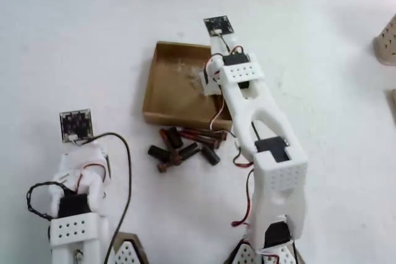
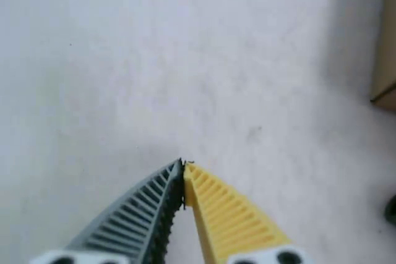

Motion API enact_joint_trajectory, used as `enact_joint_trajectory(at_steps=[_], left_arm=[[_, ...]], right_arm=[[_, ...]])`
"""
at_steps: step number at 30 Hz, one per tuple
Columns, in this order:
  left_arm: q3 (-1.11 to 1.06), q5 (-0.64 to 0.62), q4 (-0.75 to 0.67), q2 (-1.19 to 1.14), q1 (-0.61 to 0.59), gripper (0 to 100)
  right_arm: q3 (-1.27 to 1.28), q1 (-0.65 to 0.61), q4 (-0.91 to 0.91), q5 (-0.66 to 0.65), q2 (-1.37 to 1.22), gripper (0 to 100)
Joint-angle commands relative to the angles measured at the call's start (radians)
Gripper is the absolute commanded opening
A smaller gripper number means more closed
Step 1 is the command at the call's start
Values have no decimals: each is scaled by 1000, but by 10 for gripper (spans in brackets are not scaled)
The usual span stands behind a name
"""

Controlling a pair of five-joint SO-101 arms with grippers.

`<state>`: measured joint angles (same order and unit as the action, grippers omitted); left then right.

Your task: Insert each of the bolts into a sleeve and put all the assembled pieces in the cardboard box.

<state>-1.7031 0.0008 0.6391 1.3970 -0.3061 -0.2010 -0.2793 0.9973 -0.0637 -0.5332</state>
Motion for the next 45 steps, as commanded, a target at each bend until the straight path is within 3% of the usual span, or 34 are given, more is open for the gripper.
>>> enact_joint_trajectory(at_steps=[1, 7, 16, 26, 34, 45], left_arm=[[41, 9, 2, 15, -8, 23], [41, 9, 0, 15, -8, 23], [41, 9, 0, 15, -8, 23], [41, 9, 0, 15, -8, 23], [41, 9, 2, 15, -8, 23], [41, 9, 2, 15, -8, 23]], right_arm=[[-57, 13, 4, -14, 18, 153], [-55, 2, 81, -11, 133, 129], [-49, -31, 437, -14, 404, 127], [-14, -48, 753, -14, 460, 127], [327, -127, 748, -15, 611, 127], [776, -265, 452, -12, 831, 127]])
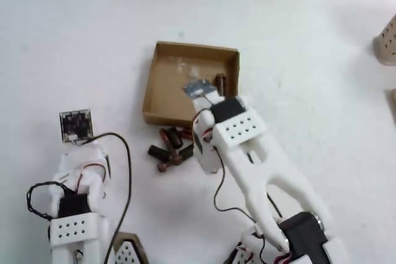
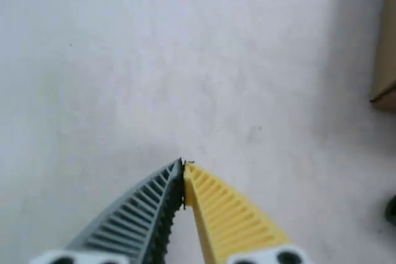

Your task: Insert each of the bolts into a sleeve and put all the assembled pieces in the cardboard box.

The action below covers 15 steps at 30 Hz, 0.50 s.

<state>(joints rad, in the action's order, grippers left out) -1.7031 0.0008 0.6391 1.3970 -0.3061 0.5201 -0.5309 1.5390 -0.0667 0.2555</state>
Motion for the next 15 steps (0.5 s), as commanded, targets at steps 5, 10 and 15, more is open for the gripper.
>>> enact_joint_trajectory(at_steps=[5, 10, 15], left_arm=[[41, 9, 2, 15, -8, 23], [41, 9, 2, 15, -8, 23], [41, 9, 2, 15, -8, 23]], right_arm=[[140, -16, -255, -11, 16, 127], [163, -10, -410, -11, -33, 127], [158, -16, -499, -11, -162, 127]])
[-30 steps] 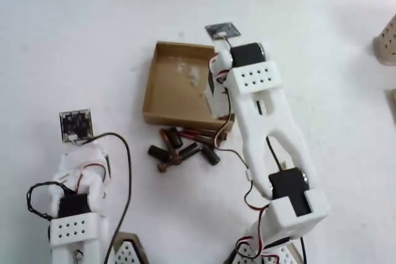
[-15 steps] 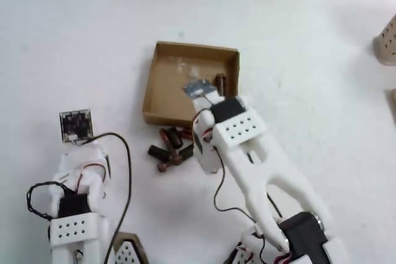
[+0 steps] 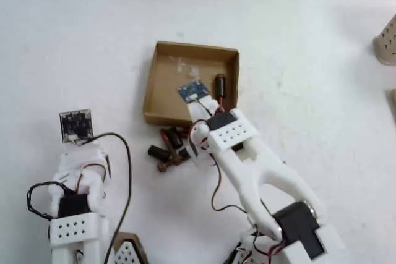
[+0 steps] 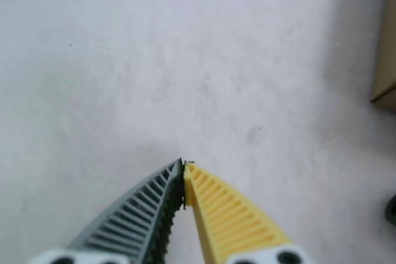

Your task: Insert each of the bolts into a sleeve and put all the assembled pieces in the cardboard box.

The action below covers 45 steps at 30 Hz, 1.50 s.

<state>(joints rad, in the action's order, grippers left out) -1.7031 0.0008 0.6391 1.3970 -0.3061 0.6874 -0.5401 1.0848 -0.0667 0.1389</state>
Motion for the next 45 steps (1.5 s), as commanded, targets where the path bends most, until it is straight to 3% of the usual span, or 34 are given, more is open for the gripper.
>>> enact_joint_trajectory(at_steps=[1, 15, 20, 27, 35, 45], left_arm=[[41, 9, 2, 15, -8, 23], [41, 9, 2, 15, -8, 23], [41, 9, 0, 15, -8, 23], [41, 9, 0, 15, -8, 23], [41, 9, 0, 15, -8, 23], [41, 9, 0, 15, -8, 23]], right_arm=[[-11, -7, -68, -11, -76, 127], [-31, 19, -148, -11, -214, 125], [-29, 19, -182, -3, -217, 12], [-34, 19, -116, -3, -208, 17], [12, -10, 116, -3, 42, 17], [259, -2, 119, -9, 394, 17]])
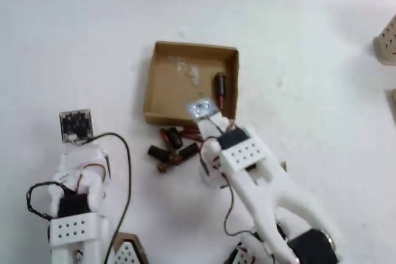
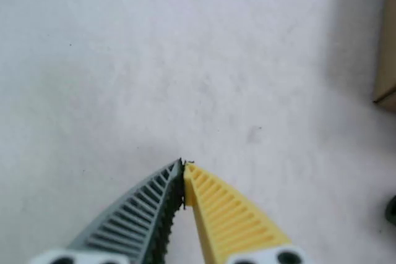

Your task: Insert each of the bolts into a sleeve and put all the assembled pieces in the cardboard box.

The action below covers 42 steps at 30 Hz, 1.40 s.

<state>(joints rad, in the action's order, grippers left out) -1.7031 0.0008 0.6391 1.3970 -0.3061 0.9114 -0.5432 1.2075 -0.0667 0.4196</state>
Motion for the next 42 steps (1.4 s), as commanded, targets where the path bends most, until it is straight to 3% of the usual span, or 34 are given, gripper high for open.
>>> enact_joint_trajectory(at_steps=[1, 9, 17, 20, 26, 30, 34, 42], left_arm=[[41, 9, 0, 15, -8, 23], [41, 9, 0, 15, -7, 23], [49, 8, 8, 15, -4, 23], [78, 6, 71, 12, -4, 23], [189, 3, 150, 7, 50, 22], [381, -2, 296, -22, 133, 22], [585, -2, 384, -183, 166, 22], [769, 9, 396, -550, 300, 24]], right_arm=[[52, 21, -7, -9, 147, 17], [127, 329, -45, -11, 344, 17], [219, 615, -245, -9, 420, 17], [250, 682, -272, -12, 415, 17], [304, 708, -271, -110, 421, 17], [304, 708, -266, -135, 415, 17], [305, 708, -268, -138, 415, 17], [307, 710, -268, -138, 414, 17]])
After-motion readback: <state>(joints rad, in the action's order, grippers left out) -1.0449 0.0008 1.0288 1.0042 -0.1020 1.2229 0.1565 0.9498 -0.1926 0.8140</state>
